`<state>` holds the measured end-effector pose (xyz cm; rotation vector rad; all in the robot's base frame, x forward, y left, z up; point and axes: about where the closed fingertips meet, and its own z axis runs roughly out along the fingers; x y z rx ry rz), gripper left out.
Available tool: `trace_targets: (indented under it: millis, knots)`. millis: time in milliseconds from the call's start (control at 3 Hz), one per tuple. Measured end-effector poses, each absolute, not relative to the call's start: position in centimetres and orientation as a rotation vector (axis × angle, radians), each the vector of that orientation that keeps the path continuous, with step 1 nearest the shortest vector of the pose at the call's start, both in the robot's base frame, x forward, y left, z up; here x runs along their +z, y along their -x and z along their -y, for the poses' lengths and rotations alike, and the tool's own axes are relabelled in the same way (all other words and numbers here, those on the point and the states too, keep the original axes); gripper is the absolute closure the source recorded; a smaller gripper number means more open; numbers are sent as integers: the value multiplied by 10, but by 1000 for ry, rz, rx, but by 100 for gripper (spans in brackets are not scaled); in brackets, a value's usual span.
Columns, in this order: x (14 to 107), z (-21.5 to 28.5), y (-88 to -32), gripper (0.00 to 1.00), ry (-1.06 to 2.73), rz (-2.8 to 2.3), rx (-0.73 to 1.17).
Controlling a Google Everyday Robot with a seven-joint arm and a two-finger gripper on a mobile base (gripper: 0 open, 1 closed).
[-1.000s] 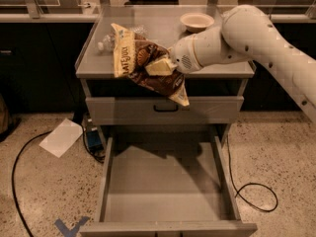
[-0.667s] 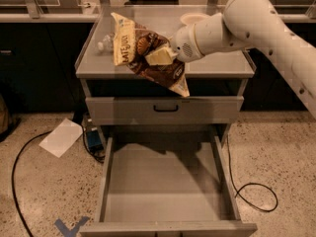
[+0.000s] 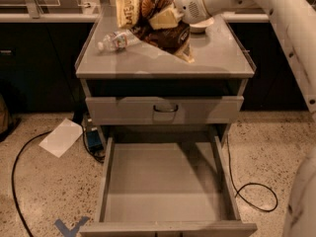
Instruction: Pick brown chip bag from middle drawer and place on counter
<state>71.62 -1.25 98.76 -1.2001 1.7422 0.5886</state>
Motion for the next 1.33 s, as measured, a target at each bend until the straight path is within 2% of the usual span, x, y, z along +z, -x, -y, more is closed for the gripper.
trace_targets:
  millis: [667,1000,1333]
  knots:
    - [970,44,-813,100,1153,-1773,376]
    - [932,47,-845,100,1129,-1855,346]
    - [892,42,-849,100,1118,-1930,430]
